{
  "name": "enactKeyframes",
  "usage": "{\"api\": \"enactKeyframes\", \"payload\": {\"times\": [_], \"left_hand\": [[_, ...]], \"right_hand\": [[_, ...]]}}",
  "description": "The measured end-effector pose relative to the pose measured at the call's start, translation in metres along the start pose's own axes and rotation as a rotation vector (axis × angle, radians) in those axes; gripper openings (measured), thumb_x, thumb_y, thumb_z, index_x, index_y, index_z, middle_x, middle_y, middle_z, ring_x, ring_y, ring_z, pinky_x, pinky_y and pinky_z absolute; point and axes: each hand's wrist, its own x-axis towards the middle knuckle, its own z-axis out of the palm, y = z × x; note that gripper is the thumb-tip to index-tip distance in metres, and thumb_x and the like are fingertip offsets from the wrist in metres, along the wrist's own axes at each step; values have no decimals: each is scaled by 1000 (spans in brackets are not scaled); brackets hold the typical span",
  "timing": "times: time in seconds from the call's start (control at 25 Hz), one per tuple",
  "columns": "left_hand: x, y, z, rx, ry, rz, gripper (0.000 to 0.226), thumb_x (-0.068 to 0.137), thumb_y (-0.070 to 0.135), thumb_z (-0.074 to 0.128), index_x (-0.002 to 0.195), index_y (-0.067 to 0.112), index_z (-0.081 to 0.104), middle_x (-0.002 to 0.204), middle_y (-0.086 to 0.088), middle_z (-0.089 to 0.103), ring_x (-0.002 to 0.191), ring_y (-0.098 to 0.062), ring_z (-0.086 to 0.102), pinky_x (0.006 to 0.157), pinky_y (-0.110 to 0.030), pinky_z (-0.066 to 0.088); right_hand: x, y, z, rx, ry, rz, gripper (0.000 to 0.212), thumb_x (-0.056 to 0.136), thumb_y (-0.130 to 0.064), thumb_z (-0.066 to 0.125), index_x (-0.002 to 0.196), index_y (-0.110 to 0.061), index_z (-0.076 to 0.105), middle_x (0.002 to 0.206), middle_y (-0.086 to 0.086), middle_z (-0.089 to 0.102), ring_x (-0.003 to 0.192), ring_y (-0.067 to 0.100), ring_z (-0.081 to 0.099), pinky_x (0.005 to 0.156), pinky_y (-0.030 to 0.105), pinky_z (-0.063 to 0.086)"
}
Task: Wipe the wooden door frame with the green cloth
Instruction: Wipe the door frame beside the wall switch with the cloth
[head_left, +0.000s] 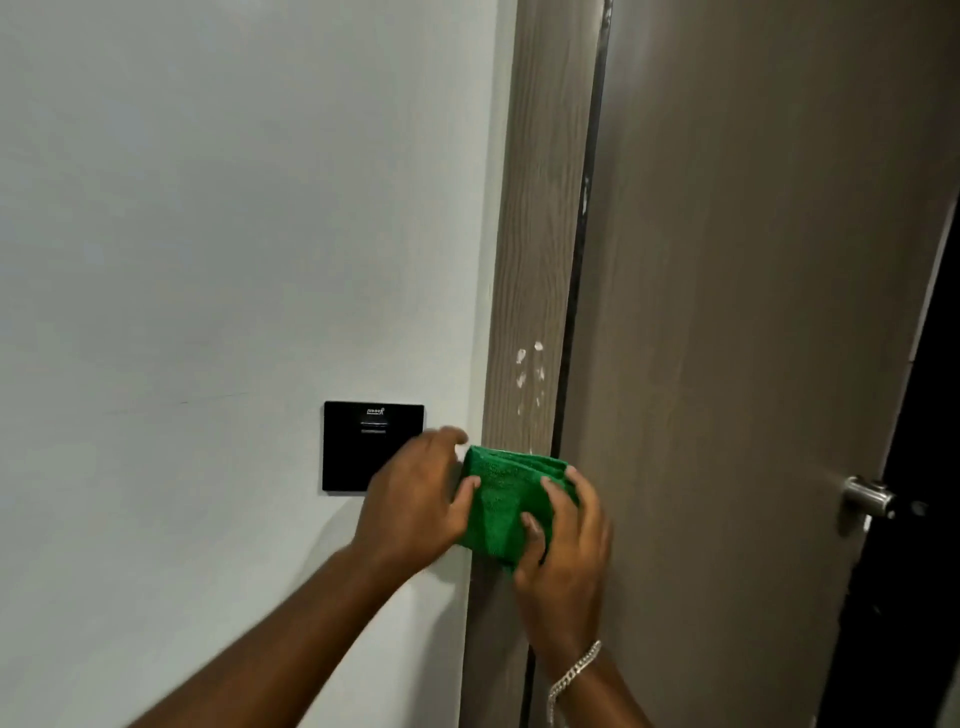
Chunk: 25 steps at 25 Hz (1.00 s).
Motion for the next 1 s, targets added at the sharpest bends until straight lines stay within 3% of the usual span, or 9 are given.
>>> {"api": "enactKeyframes", "payload": {"times": [0.12, 0.16, 0.24, 0.36, 0.48, 0.6, 0.76, 0.92, 1.0], "left_hand": [[55, -12, -31, 121, 229, 279, 37, 86, 20, 56, 120, 4, 58, 116, -15, 64, 109, -28, 57, 92, -43, 53], [74, -19, -41, 192, 236, 317, 46, 88, 21, 51, 129, 2, 54, 132, -20, 58, 126, -32, 51, 106, -46, 44], [103, -36, -51, 449, 151, 341, 64, 93, 29, 42, 150, 3, 28, 159, -19, 27, 149, -33, 20, 122, -50, 19], [122, -57, -43, 719, 175, 312, 77, 95, 46, 30, 155, 10, 0, 165, -13, 2, 153, -29, 0, 123, -50, 5], [128, -57, -40, 740, 227, 341, 78, 94, 53, 23, 155, 10, -2, 165, -13, 3, 152, -29, 2, 122, -50, 5], [131, -59, -40, 731, 233, 364, 80, 94, 55, 23, 154, 9, -2, 165, -15, 5, 152, -30, 3, 122, -51, 6], [134, -55, -41, 734, 247, 370, 83, 93, 57, 23, 154, 7, -2, 165, -15, 3, 152, -31, 2, 123, -52, 7], [135, -54, -42, 727, 276, 364, 85, 92, 59, 22, 154, 5, -2, 165, -17, 3, 152, -31, 2, 123, -50, 7], [133, -53, -41, 699, 312, 304, 88, 92, 61, 24, 154, 4, -1, 164, -19, 4, 152, -33, 3, 123, -50, 6]], "right_hand": [[-12, -10, 21, -107, -69, 8, 51, 97, -27, 38, 143, -5, 43, 155, 14, 39, 147, 34, 29, 115, 52, 35], [-12, -15, 27, -121, -73, 51, 59, 98, -39, 36, 148, -6, 35, 159, 12, 31, 150, 33, 21, 118, 53, 31], [-3, -25, 41, -142, -40, 181, 77, 94, -60, 31, 153, -11, 24, 164, 7, 22, 153, 28, 13, 122, 52, 19], [-2, -21, 59, -196, 41, 195, 84, 91, -68, 30, 154, -12, 21, 163, 7, 22, 153, 28, 14, 124, 50, 11], [-5, -11, 58, -261, 48, 75, 85, 92, -66, 33, 153, -9, 19, 163, 9, 20, 153, 31, 14, 125, 52, 10], [17, -17, 63, -246, 92, 161, 86, 93, -67, 31, 155, -9, 14, 165, 7, 13, 154, 27, 6, 126, 48, 1], [2, -6, 54, -293, 28, -24, 85, 93, -64, 31, 152, -3, 19, 161, 13, 19, 152, 32, 11, 124, 54, 10], [31, -16, 57, -275, 80, 101, 85, 93, -65, 29, 154, -6, 14, 164, 10, 12, 154, 28, 5, 126, 49, 1], [29, -14, 55, -320, 64, -10, 84, 94, -64, 30, 153, -5, 14, 163, 12, 14, 154, 29, 5, 126, 48, 1]]}}
